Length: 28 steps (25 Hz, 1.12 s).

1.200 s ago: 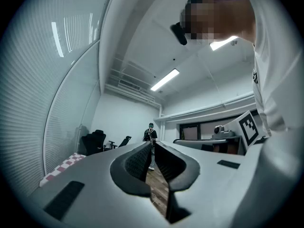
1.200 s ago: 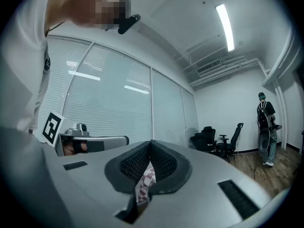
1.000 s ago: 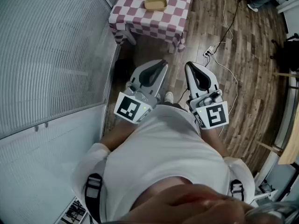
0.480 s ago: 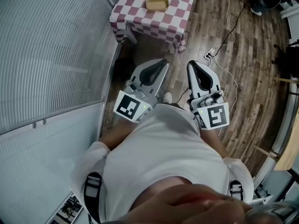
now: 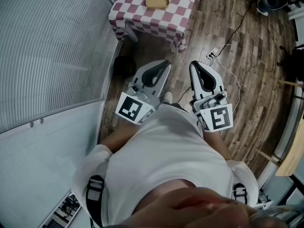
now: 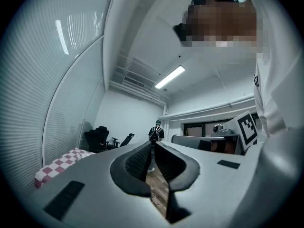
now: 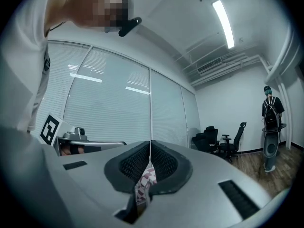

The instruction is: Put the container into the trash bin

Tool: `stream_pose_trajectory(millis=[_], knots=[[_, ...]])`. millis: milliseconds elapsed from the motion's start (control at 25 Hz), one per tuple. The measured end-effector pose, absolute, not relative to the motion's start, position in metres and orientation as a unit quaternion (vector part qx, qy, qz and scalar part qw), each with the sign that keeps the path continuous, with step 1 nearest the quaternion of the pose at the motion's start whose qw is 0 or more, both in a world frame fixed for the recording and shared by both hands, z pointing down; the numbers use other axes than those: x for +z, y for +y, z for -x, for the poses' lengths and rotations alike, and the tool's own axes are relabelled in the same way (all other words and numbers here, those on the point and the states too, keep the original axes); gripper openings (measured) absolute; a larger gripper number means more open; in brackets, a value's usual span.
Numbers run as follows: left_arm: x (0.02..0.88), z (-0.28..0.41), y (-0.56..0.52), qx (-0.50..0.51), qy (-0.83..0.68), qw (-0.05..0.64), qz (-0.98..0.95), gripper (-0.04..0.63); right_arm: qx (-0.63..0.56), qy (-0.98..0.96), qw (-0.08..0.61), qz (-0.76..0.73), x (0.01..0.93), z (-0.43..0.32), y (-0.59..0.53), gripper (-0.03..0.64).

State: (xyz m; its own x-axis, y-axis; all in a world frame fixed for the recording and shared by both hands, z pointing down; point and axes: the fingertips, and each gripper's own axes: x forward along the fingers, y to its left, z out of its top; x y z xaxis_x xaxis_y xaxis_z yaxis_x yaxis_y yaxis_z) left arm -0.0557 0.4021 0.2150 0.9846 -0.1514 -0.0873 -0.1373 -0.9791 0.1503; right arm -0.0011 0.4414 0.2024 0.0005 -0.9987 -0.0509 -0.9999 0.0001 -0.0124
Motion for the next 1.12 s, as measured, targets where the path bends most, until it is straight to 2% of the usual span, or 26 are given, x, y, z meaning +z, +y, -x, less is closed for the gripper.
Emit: stream_pose_trajectory(millis=[1120], knots=[[0.216,0.011,0.289,-0.058,-0.073,0.081,-0.992,0.048,0.014,0.718,0.006,0.696,0.204,-0.038,0.328,0.032]])
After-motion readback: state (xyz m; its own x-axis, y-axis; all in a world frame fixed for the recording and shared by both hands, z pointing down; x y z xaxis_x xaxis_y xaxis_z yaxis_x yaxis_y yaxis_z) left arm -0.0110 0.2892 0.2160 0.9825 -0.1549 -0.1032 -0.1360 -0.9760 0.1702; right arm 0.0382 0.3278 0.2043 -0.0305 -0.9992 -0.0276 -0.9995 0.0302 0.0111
